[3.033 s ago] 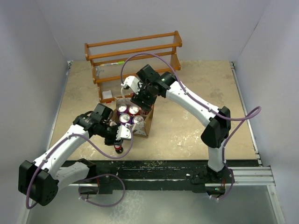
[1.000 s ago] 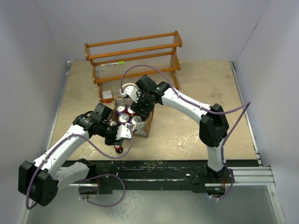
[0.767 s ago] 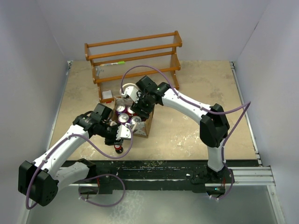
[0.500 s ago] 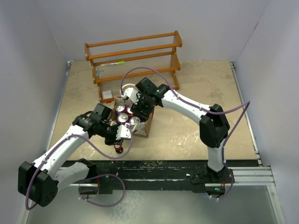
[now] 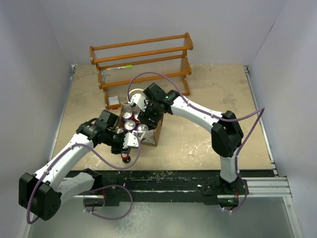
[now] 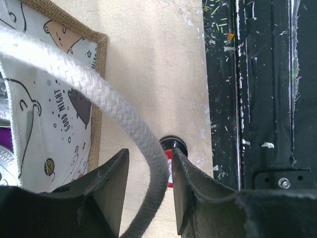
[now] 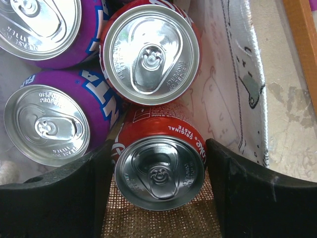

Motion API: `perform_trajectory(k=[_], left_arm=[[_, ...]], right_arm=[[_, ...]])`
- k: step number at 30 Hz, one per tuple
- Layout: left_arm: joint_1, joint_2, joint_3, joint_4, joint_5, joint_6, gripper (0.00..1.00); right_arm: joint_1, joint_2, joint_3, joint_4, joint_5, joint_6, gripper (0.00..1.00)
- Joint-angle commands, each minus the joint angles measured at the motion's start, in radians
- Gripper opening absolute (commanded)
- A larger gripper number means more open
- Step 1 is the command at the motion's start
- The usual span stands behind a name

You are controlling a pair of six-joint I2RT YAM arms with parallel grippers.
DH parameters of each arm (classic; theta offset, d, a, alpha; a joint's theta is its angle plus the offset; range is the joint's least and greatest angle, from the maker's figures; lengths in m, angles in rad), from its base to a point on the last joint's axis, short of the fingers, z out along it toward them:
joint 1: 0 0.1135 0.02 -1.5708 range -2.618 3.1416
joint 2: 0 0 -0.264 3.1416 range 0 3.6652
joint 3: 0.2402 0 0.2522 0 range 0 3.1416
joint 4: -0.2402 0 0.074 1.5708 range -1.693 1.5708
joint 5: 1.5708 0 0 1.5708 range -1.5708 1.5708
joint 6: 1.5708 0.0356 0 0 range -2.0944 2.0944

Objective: Place the beverage into the canvas bag

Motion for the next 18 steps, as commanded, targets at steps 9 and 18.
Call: perform_trajectory(k=[9, 18], left_arm=[[-0.002, -0.016, 0.002, 0.006, 0.019, -0.008, 0.44], [-0.002, -0.016, -0.001, 0.007, 0.017, -0.008, 0.44]], right_arm=[[-0.002, -0.076, 0.013, -0.043, 0.021, -0.015, 0.77], [-0.002, -0.100, 0.037, -0.064, 0.005, -0.010, 0.78]])
